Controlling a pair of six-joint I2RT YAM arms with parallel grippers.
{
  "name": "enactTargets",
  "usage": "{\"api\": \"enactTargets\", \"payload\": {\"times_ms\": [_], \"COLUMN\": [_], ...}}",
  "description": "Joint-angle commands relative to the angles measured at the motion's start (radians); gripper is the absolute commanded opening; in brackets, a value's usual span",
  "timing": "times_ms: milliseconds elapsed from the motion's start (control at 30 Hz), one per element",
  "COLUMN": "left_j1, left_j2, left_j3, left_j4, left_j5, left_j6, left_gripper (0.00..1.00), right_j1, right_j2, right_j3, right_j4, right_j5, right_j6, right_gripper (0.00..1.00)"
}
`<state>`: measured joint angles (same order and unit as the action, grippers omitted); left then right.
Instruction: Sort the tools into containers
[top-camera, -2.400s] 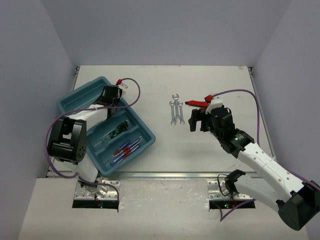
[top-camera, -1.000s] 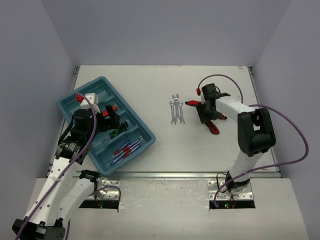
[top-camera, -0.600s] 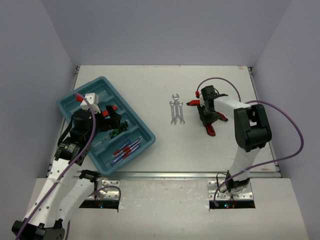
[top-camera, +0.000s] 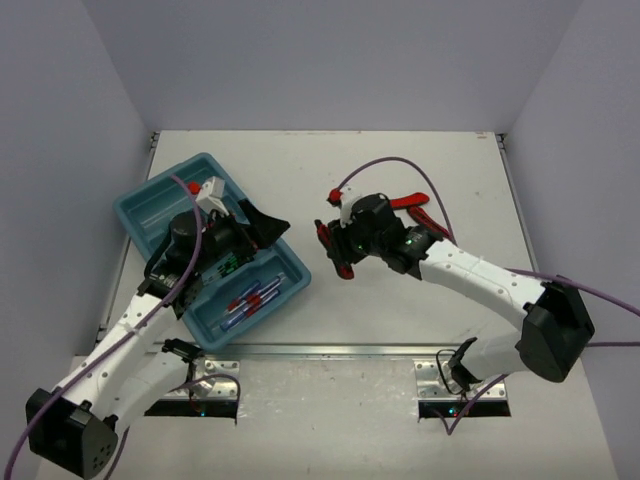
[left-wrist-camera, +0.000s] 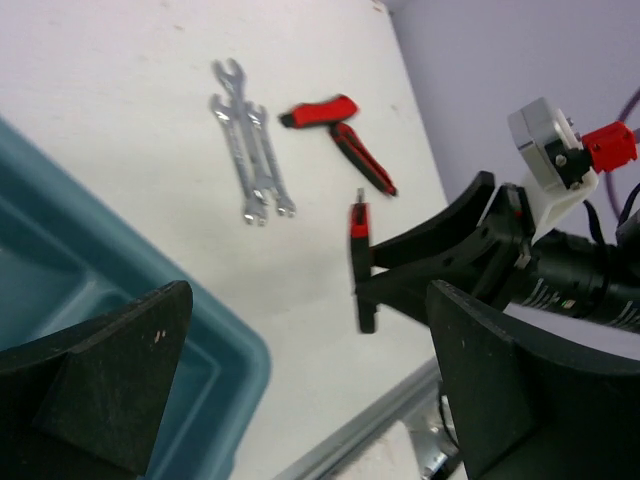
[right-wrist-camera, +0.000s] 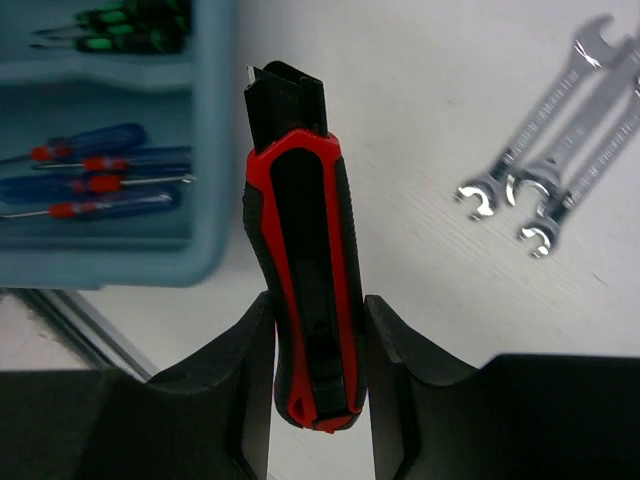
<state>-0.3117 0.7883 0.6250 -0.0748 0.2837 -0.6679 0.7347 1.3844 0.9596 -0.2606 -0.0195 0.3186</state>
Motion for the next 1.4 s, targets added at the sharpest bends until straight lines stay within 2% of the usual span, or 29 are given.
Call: {"api": "enactTargets", "payload": {"times_ms": [0, 167, 200, 233, 267, 300, 433, 533, 600, 633, 733, 767, 800, 833, 900, 1033, 1167, 1267, 1367], "left_j1": [-0.119, -0.157, -0.163, -0.164, -0.165, -0.168, -0.18, -0.187, -0.191, -0.191, -0.191, -0.188, -0.185, -0.179, -0.094, 0.089, 0.104, 0.114, 0.122], "left_j2": [0.086, 0.126, 0.128, 0.129, 0.131, 0.135, 0.149, 0.156, 0.16, 0.163, 0.184, 0.189, 0.192, 0.193, 0.192, 0.209, 0.269, 0.331, 0.372], "left_j3": [0.073, 0.06, 0.057, 0.051, 0.048, 0.047, 0.046, 0.047, 0.053, 0.058, 0.124, 0.155, 0.156, 0.187, 0.225, 0.313, 0.408, 0.449, 0.44], "left_j4": [0.222, 0.231, 0.231, 0.231, 0.23, 0.23, 0.225, 0.234, 0.237, 0.236, 0.116, 0.035, -0.004, -0.036, -0.124, -0.21, -0.277, -0.303, -0.238], "left_j5": [-0.003, -0.055, -0.06, -0.066, -0.066, -0.069, -0.068, -0.047, -0.03, -0.028, -0.118, -0.159, -0.211, -0.265, -0.426, -0.598, -0.846, -1.121, -1.22], "left_j6": [-0.107, -0.135, -0.137, -0.134, -0.134, -0.136, -0.136, -0.136, -0.132, -0.125, -0.082, -0.072, -0.064, -0.057, -0.026, 0.025, 0.019, -0.06, -0.102], "left_gripper": [1.0, 0.91, 0.84, 0.8, 0.8, 0.73, 0.56, 0.3, 0.05, 0.0, 0.0, 0.0, 0.0, 0.0, 0.0, 0.0, 0.0, 0.0, 0.0], "right_j1": [0.149, 0.22, 0.229, 0.241, 0.245, 0.246, 0.25, 0.25, 0.25, 0.25, 0.252, 0.249, 0.249, 0.246, 0.227, 0.164, 0.07, 0.007, -0.023], "right_j2": [-0.033, -0.039, -0.03, -0.024, -0.024, -0.024, -0.033, -0.022, -0.012, -0.007, -0.005, -0.008, -0.014, -0.019, -0.053, -0.165, -0.284, -0.376, -0.409], "right_j3": [0.036, 0.061, 0.072, 0.085, 0.091, 0.094, 0.095, 0.11, 0.121, 0.123, 0.118, 0.102, 0.102, 0.089, 0.08, 0.001, -0.109, -0.189, -0.231], "right_j4": [0.227, 0.286, 0.285, 0.287, 0.287, 0.292, 0.32, 0.325, 0.324, 0.324, 0.325, 0.328, 0.328, 0.312, 0.244, 0.171, 0.156, 0.156, 0.153], "right_j5": [0.136, 0.147, 0.156, 0.159, 0.157, 0.154, 0.152, 0.15, 0.152, 0.155, 0.169, 0.18, 0.205, 0.233, 0.305, 0.368, 0.358, 0.355, 0.332], "right_j6": [0.083, 0.087, 0.08, 0.073, 0.073, 0.076, 0.087, 0.087, 0.085, 0.085, 0.075, 0.065, 0.065, 0.06, 0.06, 0.06, 0.07, 0.066, 0.022], "right_gripper": [0.0, 0.0, 0.0, 0.0, 0.0, 0.0, 0.0, 0.0, 0.0, 0.0, 0.14, 0.3, 0.5, 0.97, 0.99, 0.99, 0.99, 0.99, 0.99]}}
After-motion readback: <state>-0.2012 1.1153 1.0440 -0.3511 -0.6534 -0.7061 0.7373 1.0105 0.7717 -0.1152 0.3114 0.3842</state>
